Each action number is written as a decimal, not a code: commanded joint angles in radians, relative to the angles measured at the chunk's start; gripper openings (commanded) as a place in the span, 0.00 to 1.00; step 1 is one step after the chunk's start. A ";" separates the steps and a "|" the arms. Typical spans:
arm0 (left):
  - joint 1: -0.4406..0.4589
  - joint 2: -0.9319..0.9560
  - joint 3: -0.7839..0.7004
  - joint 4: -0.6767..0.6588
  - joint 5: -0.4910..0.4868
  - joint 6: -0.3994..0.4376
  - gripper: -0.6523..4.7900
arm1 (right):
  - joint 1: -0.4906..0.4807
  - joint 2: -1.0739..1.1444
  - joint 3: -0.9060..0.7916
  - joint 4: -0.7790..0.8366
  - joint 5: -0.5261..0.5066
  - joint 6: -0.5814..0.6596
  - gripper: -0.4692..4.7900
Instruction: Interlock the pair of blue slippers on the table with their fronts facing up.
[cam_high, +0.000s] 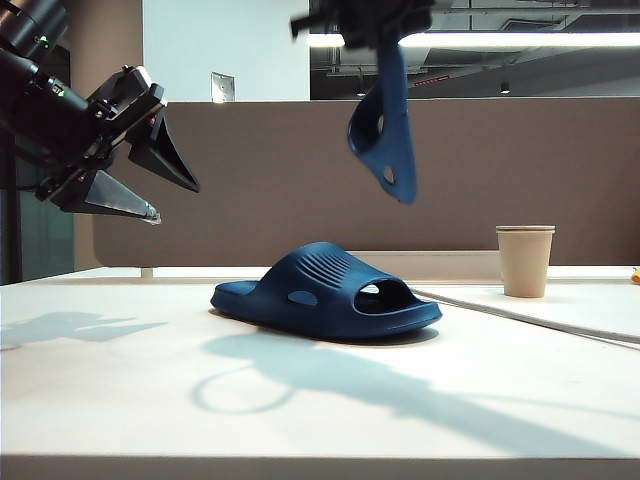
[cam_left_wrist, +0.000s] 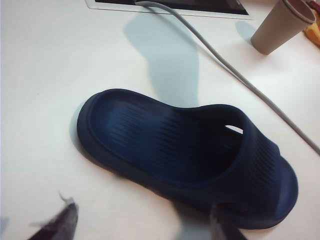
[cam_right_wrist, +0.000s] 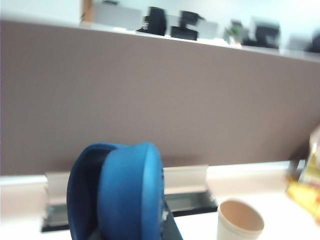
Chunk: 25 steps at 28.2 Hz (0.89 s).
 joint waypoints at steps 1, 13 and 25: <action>0.001 -0.005 0.003 0.015 0.012 -0.054 0.75 | 0.028 -0.036 0.003 -0.134 0.064 0.301 0.09; 0.002 -0.063 0.002 -0.003 0.016 -0.078 0.75 | 0.085 -0.265 -0.160 -0.443 -0.241 0.607 0.09; 0.245 -0.383 0.000 -0.217 0.211 -0.085 0.74 | -0.039 -0.391 -0.205 -0.507 -0.958 0.717 0.09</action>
